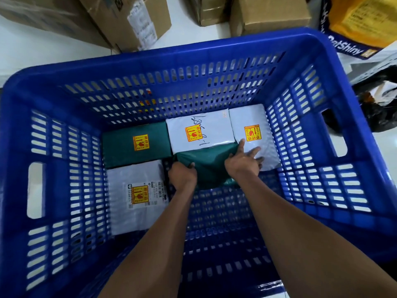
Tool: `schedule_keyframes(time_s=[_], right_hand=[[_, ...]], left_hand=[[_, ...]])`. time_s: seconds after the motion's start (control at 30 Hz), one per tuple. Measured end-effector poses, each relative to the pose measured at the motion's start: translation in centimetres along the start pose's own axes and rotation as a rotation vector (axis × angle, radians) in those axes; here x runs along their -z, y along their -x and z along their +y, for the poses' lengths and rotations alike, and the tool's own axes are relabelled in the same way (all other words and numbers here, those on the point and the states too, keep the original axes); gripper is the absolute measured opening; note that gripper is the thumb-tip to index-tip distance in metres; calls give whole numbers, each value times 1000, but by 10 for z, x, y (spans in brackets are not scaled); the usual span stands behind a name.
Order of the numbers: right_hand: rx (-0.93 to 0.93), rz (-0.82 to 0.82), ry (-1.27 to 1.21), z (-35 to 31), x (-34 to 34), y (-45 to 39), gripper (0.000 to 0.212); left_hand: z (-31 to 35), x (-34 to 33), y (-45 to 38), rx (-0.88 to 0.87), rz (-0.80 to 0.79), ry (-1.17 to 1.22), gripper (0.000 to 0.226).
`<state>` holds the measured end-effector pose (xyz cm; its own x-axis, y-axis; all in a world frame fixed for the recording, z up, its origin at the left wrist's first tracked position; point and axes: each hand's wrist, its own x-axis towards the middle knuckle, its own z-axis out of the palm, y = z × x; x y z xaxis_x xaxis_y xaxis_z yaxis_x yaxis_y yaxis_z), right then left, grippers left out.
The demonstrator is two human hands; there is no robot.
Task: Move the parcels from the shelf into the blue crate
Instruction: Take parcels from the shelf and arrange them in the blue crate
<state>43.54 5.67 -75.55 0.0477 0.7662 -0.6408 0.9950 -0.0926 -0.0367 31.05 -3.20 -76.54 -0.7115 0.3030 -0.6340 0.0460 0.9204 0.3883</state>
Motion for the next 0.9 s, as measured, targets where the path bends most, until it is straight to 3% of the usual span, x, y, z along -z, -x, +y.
schedule_keyframes(time_s=[0.4, 0.57, 0.7, 0.9], right_hand=[[-80, -105, -63, -11, 4, 9, 83], [-90, -242, -190, -6, 41, 13, 80], [-114, -149, -344, -4, 79, 42, 68], [37, -177, -547, -32, 143, 108, 64]], left_hand=[[10, 23, -26, -149, -80, -116, 39], [6, 44, -16, -169, -170, -98, 29], [31, 82, 17, -130, -118, -33, 23], [99, 157, 85, -225, -83, 30, 29]])
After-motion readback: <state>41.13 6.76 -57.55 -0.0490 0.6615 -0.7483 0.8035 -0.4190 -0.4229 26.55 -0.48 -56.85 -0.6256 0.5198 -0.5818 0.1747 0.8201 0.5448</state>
